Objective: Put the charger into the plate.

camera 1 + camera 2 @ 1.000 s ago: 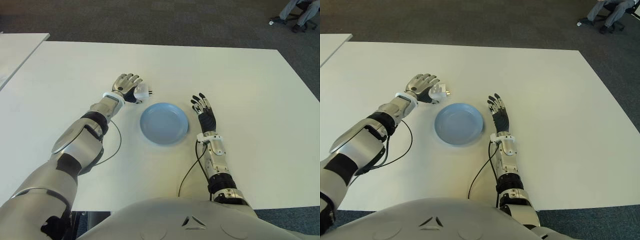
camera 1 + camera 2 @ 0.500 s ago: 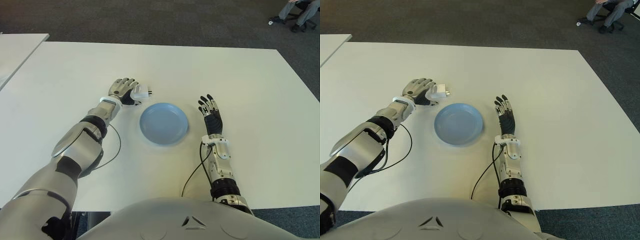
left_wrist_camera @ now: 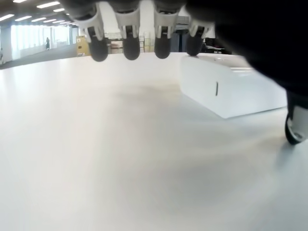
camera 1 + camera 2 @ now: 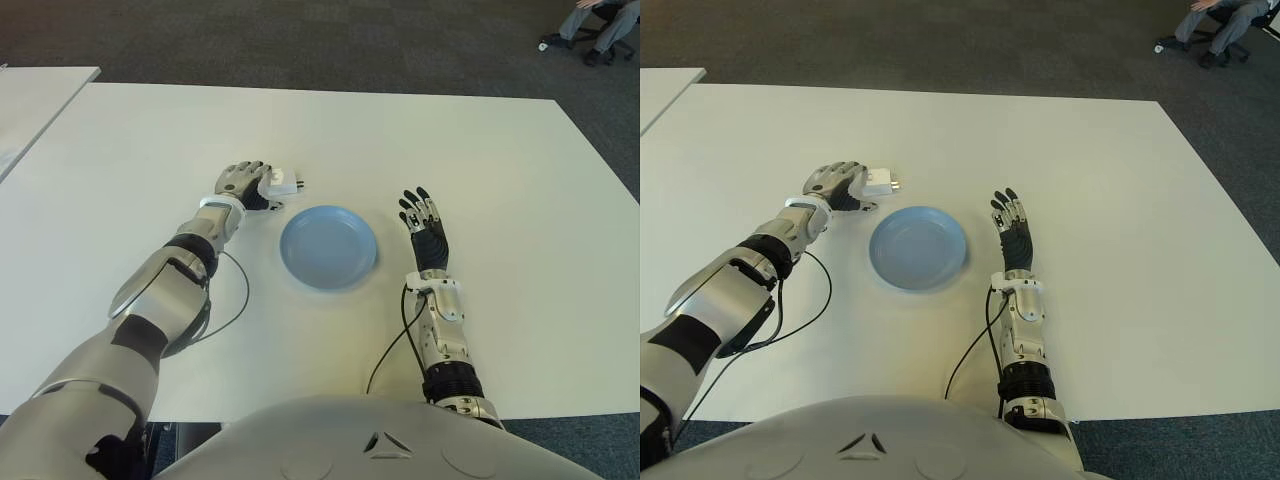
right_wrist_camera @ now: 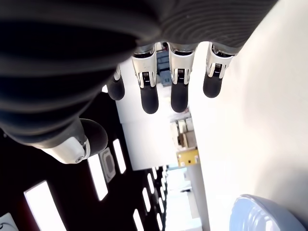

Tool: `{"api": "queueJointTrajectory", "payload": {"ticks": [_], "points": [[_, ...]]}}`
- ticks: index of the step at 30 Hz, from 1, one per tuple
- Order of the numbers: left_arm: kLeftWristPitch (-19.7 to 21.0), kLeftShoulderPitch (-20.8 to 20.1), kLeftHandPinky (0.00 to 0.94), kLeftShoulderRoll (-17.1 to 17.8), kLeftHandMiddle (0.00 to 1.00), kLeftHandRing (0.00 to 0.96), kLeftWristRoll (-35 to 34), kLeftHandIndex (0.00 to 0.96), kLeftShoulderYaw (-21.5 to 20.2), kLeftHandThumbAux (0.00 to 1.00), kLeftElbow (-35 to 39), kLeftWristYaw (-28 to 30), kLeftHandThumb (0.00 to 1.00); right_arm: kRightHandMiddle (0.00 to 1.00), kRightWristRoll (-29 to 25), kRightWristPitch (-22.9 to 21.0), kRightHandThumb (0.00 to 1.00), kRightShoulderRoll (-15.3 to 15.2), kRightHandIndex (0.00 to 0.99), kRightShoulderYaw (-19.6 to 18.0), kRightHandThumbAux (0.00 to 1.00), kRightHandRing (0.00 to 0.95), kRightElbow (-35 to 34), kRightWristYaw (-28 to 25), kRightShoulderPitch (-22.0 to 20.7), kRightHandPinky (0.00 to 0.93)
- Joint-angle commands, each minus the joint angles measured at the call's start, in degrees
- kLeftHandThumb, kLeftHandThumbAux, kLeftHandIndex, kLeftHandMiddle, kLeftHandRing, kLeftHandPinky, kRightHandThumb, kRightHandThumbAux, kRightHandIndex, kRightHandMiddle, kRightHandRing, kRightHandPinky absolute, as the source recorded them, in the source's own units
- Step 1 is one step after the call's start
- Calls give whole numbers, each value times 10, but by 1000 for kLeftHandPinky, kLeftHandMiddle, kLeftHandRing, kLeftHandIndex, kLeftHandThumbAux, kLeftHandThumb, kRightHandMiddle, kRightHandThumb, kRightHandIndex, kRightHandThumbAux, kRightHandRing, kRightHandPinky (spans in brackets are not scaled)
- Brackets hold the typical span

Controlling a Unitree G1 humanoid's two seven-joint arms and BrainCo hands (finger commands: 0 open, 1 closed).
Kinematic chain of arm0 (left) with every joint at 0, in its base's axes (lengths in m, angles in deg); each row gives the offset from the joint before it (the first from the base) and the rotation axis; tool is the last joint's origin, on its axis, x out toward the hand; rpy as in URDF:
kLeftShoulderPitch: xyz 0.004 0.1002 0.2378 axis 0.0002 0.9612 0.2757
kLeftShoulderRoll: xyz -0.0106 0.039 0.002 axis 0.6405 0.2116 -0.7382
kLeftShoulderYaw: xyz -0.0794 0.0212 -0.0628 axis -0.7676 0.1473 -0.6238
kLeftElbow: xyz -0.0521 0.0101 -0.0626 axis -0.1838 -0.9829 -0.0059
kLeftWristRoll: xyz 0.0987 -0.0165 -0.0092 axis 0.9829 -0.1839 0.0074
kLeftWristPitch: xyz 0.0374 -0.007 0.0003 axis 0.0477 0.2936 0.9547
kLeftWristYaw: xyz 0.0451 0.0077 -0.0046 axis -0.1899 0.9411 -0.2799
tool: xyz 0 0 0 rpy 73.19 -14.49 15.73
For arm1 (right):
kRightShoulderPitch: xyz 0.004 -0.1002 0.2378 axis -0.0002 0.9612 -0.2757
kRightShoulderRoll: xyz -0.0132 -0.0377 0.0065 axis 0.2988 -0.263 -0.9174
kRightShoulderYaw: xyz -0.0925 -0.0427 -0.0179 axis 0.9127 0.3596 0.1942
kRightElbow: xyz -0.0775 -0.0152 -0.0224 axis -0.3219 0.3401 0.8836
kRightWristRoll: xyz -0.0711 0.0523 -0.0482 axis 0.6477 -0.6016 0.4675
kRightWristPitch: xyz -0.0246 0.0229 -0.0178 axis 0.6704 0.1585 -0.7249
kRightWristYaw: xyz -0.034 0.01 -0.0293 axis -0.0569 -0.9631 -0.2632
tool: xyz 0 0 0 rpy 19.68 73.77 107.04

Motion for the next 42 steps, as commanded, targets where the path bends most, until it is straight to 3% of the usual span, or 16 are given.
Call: {"api": "queueJointTrajectory", "payload": {"ticks": [1,21,42], "points": [[0,28,31,-8,0,0,-3,0,2,471,-13,34,13,158,-12,-17,0,9,59,1,507,118,-11,-1,13,84],[-9,26,33,-4,0,0,-8,0,8,488,-11,72,0,187,-9,-26,0,9,61,9,501,146,-29,3,25,103],[6,21,2,11,0,0,80,0,97,524,-11,-81,0,209,1,-22,0,7,52,17,496,164,-17,4,21,101]]}}
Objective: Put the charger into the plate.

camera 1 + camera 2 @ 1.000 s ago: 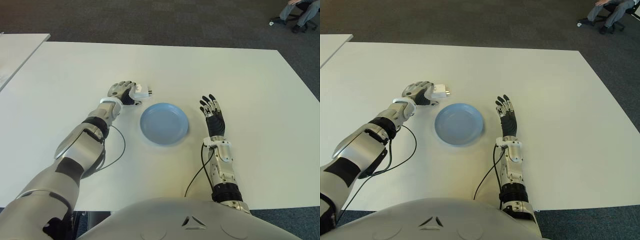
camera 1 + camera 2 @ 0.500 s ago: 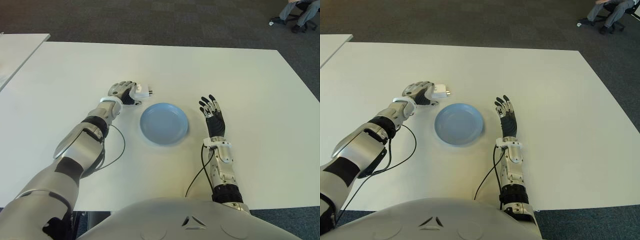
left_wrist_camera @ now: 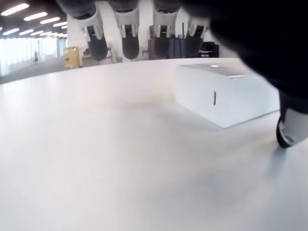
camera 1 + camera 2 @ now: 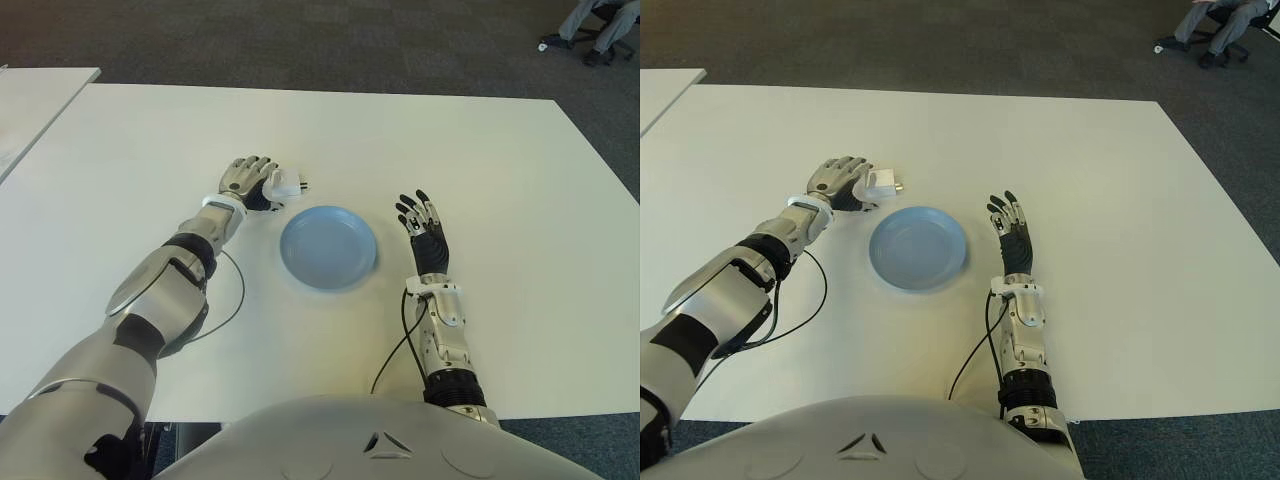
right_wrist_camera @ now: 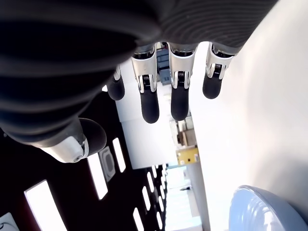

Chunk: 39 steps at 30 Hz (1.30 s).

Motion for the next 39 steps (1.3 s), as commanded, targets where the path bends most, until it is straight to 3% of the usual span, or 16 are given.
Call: {"api": "queueJointTrajectory", "payload": {"ticks": [1,10,17,30,39], "points": [[19,22,1,2,0,0,41,0,36,525,-17,-13,0,209,3,-8,0,7,52,4,496,164,13,3,0,100],[43,15,0,10,0,0,82,0,85,478,-20,-39,0,206,9,-2,0,8,48,7,496,161,20,10,-2,98],[67,10,0,36,0,0,139,0,142,450,-14,-35,0,213,8,1,0,8,49,8,496,168,23,12,-1,105],[52,33,0,163,0,0,194,0,186,422,62,-62,0,225,-3,-4,0,2,45,3,495,182,25,2,0,120],[39,62,0,241,0,0,208,0,179,417,151,-71,0,221,-7,2,0,0,46,-3,498,184,41,-3,-8,130]]}}
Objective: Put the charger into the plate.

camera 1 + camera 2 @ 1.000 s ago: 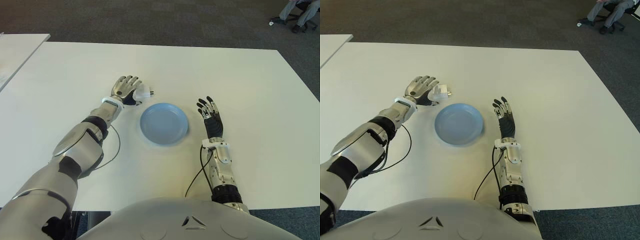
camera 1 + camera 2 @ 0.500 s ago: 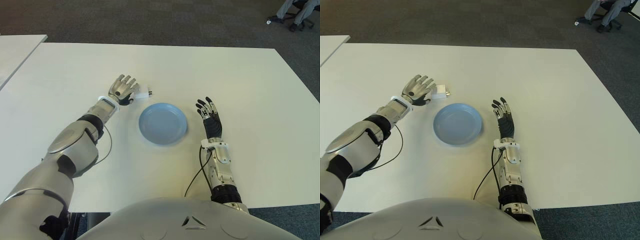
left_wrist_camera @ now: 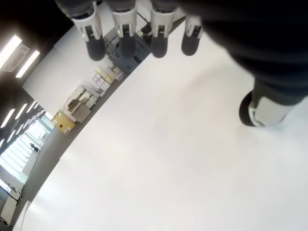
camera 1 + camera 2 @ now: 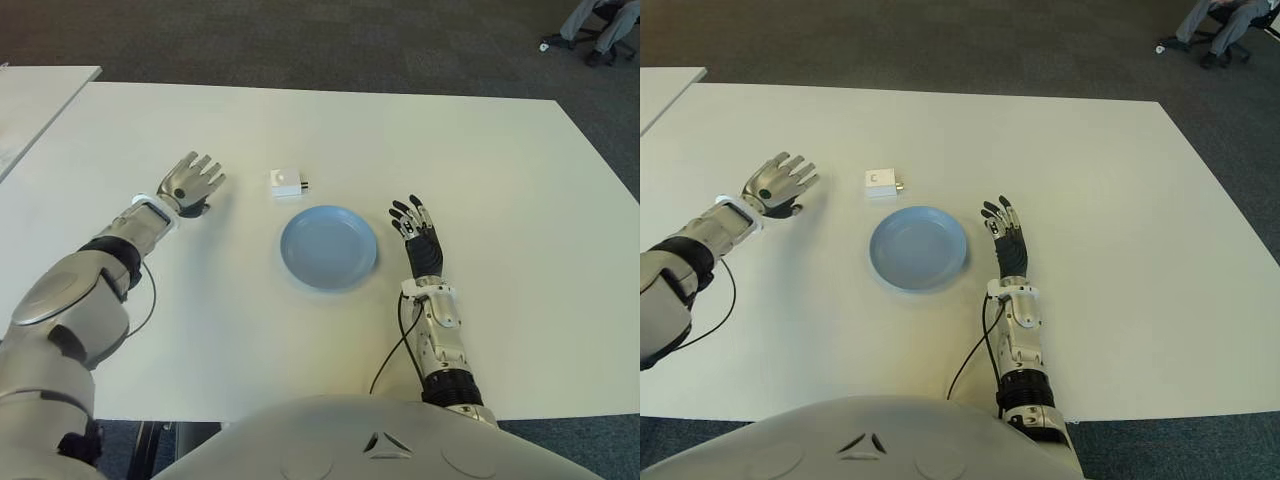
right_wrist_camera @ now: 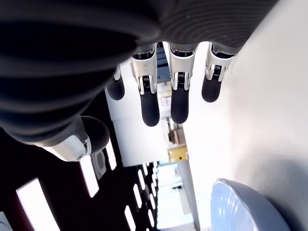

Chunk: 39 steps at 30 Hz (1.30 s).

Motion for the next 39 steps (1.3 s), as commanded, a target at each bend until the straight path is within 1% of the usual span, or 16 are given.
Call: {"api": "queueJointTrajectory", "payload": {"ticks": [1,4,9,19,28,39], "points": [[-20,33,0,27,0,0,20,0,0,417,49,2,0,221,-6,2,0,1,46,-7,498,184,15,-3,-6,130],[-23,41,0,42,0,0,21,0,-7,419,71,6,0,222,-6,3,0,1,48,-9,500,186,20,-5,-9,134],[-34,52,0,54,0,0,19,0,-21,431,92,2,0,225,-7,4,0,1,48,-11,498,188,26,-11,-13,134],[-50,65,0,55,0,0,24,0,-37,454,111,-1,0,228,-8,-1,0,3,48,-14,495,191,31,-20,-17,134],[-63,67,0,49,0,0,27,0,-47,465,113,-1,0,231,-9,0,0,4,53,-15,496,195,35,-24,-19,146],[-79,39,0,17,0,0,3,0,-85,457,86,-25,0,238,-11,7,0,6,61,-18,499,202,52,-31,-27,150]]}}
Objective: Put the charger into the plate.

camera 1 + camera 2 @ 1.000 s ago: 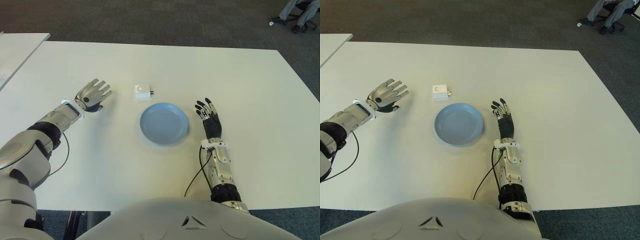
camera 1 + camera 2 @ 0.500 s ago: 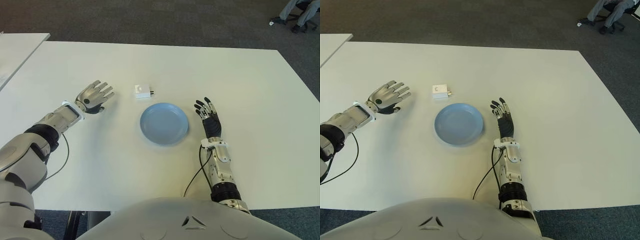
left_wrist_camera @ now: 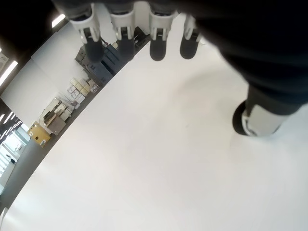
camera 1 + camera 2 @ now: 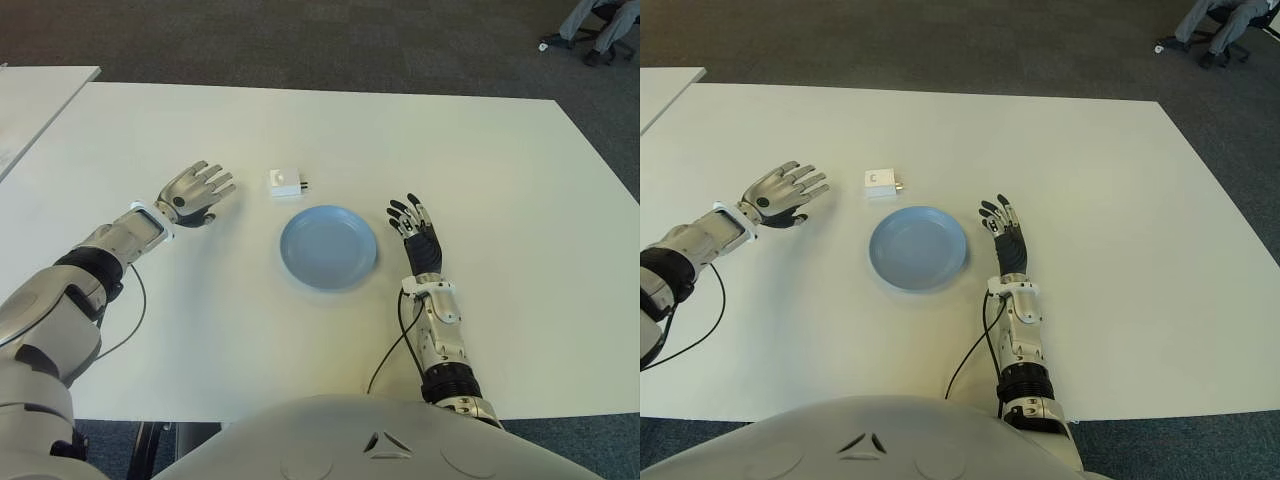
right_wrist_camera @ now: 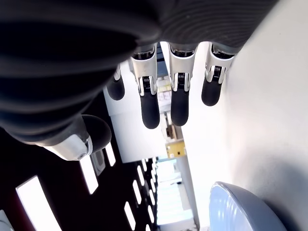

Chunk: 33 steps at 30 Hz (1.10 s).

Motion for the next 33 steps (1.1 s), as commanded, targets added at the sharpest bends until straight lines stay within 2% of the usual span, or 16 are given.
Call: {"api": "queueJointTrajectory", "payload": {"ticks": [1,14,24,33], "points": [[-15,-12,0,-23,0,0,-9,0,-17,455,-15,-13,0,238,-10,-1,0,5,61,-4,499,203,19,-3,-3,151],[-33,-49,0,-69,0,0,-30,0,-51,444,-45,-17,0,243,-8,5,0,8,63,-3,501,204,32,-3,-10,135],[-75,-66,0,-138,0,0,-108,0,-94,499,-77,36,0,256,-10,6,0,10,74,-2,518,216,38,-3,-14,151],[-98,-70,0,-175,0,0,-139,0,-112,510,-93,56,0,262,-10,-1,0,11,76,-1,527,222,39,-2,-16,149]]}}
